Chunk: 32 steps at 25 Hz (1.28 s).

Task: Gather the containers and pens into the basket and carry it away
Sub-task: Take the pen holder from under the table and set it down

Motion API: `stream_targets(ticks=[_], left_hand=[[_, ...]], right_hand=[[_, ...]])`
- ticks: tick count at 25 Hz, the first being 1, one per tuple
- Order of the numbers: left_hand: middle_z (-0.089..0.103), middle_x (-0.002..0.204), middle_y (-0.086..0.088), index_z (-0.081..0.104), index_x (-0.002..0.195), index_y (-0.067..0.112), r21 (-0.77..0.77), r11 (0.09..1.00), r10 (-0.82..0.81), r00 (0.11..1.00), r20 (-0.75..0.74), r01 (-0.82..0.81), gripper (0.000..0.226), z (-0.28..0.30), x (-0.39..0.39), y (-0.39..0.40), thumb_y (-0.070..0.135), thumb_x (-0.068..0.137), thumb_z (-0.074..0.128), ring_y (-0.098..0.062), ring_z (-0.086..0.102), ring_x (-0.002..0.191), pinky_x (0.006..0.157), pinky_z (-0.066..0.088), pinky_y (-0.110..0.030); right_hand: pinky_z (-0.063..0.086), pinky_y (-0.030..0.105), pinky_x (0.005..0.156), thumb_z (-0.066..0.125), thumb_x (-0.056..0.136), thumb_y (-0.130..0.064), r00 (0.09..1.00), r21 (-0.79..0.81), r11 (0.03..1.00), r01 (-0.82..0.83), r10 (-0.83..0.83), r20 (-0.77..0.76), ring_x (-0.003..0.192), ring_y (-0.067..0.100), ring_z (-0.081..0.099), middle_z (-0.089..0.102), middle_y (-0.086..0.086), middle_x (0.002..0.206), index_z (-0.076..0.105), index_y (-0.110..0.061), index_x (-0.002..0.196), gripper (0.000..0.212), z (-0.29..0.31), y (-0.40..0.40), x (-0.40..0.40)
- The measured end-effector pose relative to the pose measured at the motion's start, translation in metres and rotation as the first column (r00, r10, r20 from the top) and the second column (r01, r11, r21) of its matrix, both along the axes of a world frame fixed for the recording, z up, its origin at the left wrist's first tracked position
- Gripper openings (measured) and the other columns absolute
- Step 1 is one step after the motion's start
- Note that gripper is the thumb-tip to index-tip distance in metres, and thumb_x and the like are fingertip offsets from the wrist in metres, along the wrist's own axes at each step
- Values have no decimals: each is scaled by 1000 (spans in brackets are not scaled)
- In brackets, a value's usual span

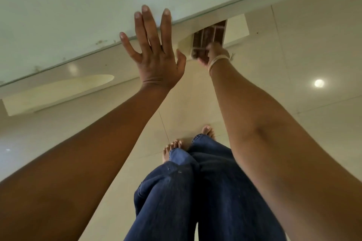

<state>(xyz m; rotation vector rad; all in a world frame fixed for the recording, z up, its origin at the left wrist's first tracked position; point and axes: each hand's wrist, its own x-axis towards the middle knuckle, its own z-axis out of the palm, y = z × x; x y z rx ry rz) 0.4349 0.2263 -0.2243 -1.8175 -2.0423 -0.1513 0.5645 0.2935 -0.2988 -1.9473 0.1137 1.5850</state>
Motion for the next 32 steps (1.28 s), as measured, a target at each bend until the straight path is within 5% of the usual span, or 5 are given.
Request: stream_targets(ticks=[7,12,17,25,32], left_hand=[[5,163,-10,11,154,20,-668,736,198,911,361,105,82,130,5,-23,30,85,55,-30,12,150,115,24,-51],[50,130,-13,42,138,4,-907,310,873,294,390,284,53,264,26,-49,35,96,49,-33,52,118,94,44,-43],[60,111,-14,48,128,9,-872,440,863,170,477,213,41,325,18,-64,23,90,53,-31,59,99,80,50,-40],[56,138,-10,50,138,16,-813,575,793,182,582,94,55,307,-94,-54,14,84,64,-31,57,119,99,49,-36],[71,111,-12,69,112,19,-811,585,805,131,578,-13,35,273,-212,-34,3,82,58,-31,68,94,76,57,-35]], right_hand=[[57,36,51,56,88,-6,999,-177,984,-25,29,16,97,38,68,60,26,124,50,-1,130,42,161,-119,25],[59,48,66,57,86,-3,998,-115,992,-55,57,12,89,38,66,62,28,121,50,-4,127,42,300,-135,14],[53,58,84,51,87,2,994,-62,993,-105,103,-37,97,40,64,58,29,127,50,-4,126,39,374,-121,-16],[53,37,37,61,81,7,940,-55,942,-332,326,-99,84,39,67,63,30,117,50,2,126,46,385,-85,-101],[58,59,78,63,81,0,844,-108,837,-537,533,-62,98,42,69,64,25,118,51,-4,126,47,350,-44,-232]])
